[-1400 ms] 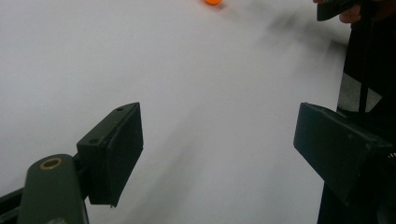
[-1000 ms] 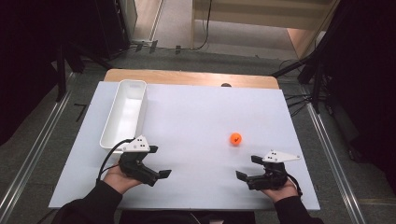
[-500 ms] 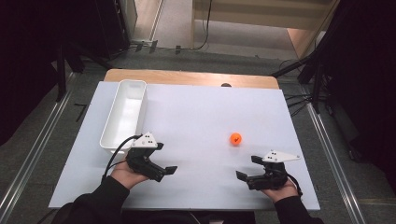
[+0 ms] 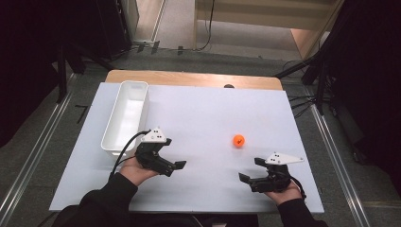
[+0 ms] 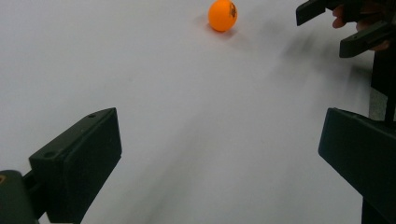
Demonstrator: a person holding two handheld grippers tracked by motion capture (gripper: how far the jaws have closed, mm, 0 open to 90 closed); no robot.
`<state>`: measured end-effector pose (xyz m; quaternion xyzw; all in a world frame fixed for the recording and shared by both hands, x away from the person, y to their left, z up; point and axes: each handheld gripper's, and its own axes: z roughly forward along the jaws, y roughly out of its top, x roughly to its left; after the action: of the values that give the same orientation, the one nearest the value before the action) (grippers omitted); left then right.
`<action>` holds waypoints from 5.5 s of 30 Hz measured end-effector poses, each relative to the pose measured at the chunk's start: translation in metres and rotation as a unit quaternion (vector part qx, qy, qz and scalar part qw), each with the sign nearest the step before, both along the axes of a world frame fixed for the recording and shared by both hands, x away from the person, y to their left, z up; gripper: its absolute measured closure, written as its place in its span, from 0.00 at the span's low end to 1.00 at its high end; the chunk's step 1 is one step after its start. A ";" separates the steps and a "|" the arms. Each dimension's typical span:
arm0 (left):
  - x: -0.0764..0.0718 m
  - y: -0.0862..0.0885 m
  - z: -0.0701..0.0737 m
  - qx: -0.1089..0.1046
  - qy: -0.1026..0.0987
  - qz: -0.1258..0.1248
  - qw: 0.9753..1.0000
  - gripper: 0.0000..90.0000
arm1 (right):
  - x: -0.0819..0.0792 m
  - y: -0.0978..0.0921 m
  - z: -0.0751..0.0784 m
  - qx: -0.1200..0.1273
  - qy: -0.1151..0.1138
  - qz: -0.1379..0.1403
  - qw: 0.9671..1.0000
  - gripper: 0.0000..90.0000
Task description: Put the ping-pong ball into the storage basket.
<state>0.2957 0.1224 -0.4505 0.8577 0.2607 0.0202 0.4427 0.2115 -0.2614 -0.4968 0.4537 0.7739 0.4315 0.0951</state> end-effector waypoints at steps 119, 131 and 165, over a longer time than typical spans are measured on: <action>0.067 -0.138 -0.002 0.003 -0.036 -0.045 0.998 0.07 | 0.001 0.001 -0.004 -0.018 0.005 0.004 1.000 0.07; 0.072 -0.153 -0.005 0.012 -0.029 -0.048 0.998 0.07 | 0.001 0.001 -0.004 -0.018 0.005 0.005 1.000 0.07; 0.077 -0.195 -0.017 0.014 -0.027 -0.059 0.998 0.10 | 0.002 0.001 -0.004 -0.020 0.005 0.010 1.000 0.07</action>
<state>0.3724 -0.0726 -0.4679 0.8770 0.1971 0.0211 0.4377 0.2138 -0.2601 -0.5013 0.4459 0.7875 0.4146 0.0957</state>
